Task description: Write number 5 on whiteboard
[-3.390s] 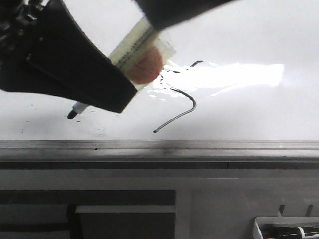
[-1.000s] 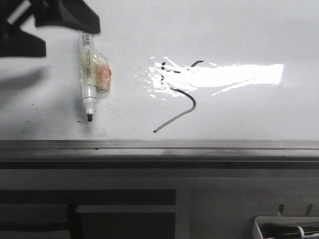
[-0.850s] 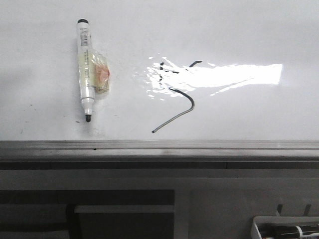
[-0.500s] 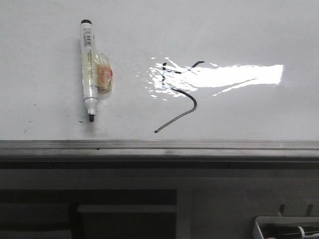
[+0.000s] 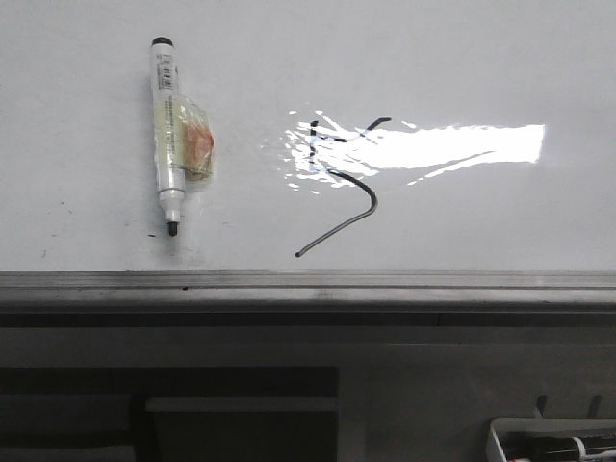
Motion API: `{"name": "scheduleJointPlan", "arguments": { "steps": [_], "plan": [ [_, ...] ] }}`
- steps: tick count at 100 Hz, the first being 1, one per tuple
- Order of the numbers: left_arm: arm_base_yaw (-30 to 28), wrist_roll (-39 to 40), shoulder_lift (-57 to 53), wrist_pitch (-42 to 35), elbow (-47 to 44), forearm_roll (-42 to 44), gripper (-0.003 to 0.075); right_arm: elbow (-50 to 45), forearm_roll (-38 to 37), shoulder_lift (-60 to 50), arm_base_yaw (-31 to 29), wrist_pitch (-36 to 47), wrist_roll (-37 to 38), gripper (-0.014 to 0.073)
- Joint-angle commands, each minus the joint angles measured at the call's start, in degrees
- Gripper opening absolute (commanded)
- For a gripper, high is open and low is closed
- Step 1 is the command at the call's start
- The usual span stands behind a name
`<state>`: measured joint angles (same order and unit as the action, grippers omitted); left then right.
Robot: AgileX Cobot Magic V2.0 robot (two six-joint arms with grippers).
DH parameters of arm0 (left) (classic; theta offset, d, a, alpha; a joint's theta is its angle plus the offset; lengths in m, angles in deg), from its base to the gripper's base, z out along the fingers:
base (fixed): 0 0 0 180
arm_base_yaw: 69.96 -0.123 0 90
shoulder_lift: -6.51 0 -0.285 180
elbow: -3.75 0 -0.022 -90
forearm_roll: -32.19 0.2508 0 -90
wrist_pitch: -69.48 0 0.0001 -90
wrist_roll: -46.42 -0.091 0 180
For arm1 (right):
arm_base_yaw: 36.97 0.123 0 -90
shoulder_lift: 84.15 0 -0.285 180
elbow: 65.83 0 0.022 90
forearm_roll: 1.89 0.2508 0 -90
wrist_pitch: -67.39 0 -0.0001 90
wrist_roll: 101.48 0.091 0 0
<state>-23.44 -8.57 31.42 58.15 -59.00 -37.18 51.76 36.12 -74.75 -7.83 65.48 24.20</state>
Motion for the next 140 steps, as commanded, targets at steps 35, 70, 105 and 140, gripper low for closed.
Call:
{"name": "scheduleJointPlan", "arguments": {
  "steps": [35,70,105,140],
  "plan": [
    [0.47,-0.16,0.37,-1.19,1.54,0.39,-0.002,1.38,0.49,0.69,-0.32,4.0,0.23,-0.0062],
    [0.47,-0.16,0.37,-3.63,1.3,-1.17,-0.002,1.38,0.49,0.69,-0.32,4.0,0.23,-0.0062],
    [0.34,2.81,0.37,-8.9,-3.82,10.04,-0.002,1.38,0.49,0.69,-0.32,4.0,0.23,-0.0062],
    [-24.39,33.66,-3.38,-8.06,-12.95,51.32,-0.002,1.38,0.49,0.69,-0.32,4.0,0.23,-0.0062]
  ]
}}
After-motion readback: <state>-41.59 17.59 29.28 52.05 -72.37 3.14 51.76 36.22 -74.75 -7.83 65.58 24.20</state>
